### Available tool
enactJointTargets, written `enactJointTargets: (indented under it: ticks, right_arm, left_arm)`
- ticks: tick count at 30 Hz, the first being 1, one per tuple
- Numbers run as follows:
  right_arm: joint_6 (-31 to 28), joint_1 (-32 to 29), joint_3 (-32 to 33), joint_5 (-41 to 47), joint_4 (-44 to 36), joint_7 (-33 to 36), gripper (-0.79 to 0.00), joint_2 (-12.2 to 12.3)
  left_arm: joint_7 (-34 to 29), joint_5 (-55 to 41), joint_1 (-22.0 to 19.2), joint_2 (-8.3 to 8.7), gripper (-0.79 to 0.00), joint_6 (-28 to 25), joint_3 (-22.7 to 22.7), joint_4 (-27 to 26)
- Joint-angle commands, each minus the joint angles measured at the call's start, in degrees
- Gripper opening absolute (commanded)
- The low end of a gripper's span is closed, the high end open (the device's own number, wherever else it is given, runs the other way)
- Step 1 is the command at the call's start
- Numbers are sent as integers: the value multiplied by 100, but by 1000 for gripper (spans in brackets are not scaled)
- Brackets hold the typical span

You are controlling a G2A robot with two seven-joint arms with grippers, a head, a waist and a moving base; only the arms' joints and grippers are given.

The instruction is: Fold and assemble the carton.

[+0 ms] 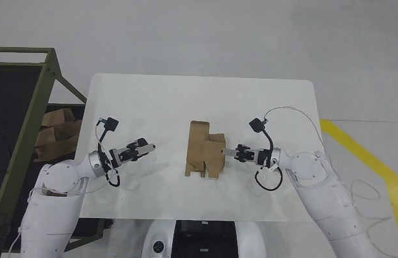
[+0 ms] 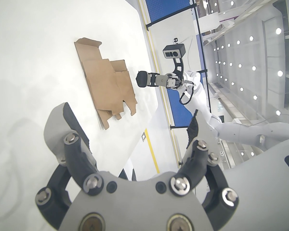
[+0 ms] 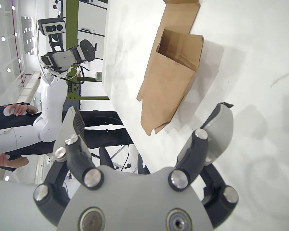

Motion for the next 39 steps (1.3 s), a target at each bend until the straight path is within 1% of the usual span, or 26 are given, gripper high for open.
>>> enactJointTargets:
  ticks: [1,5,8,11,15,18,21,23,25,27,28,29,31,34,35,39]
  right_arm:
    - [-20,59,-98,46,121,-48,0,-20]
    - [-47,149,-246,15,287,-205,0,-49]
    - [2,178,-361,-98,314,-387,-28,-71]
    - [44,206,-450,-163,338,-473,-34,-85]
    - [134,257,-576,-202,395,-490,-65,-106]
    - [206,295,-649,-220,449,-519,-117,-120]
    - [295,335,-729,-273,495,-558,-148,-135]
    - [347,369,-784,-310,525,-593,-145,-147]
    - [373,403,-833,-339,563,-627,-166,-159]
    - [414,435,-881,-365,592,-666,-219,-172]
    - [431,449,-903,-370,608,-681,-231,-178]
    - [449,465,-926,-385,623,-687,-274,-183]
    - [490,491,-956,-388,655,-724,-388,-193]
    - [553,523,-968,-362,731,-767,-446,-203]
    - [571,528,-975,-358,750,-774,-477,-205]
    - [598,538,-980,-346,800,-828,-656,-211]
  left_arm:
    - [0,-63,-9,11,0,4,5,11]
    - [-20,-140,-16,34,0,8,23,22]
    - [8,-102,-27,50,0,-10,54,31]
    - [17,-105,-40,65,0,-33,86,25]
    - [5,-106,-48,87,0,-74,115,-3]
    - [13,-105,-41,104,0,-105,127,-11]
    - [15,-132,-30,121,0,-133,125,2]
    - [12,-159,-13,132,0,-162,122,4]
    - [18,-172,7,143,0,-184,114,-6]
    - [19,-182,28,155,0,-213,106,-24]
    - [20,-195,39,160,0,-227,101,-26]
    - [19,-204,50,166,0,-235,96,-28]
    - [19,-212,74,178,0,-260,88,-42]
    - [37,-191,97,194,0,-276,85,-44]
    - [39,-178,104,200,0,-270,87,-44]
    - [48,-129,117,221,0,-272,106,-64]
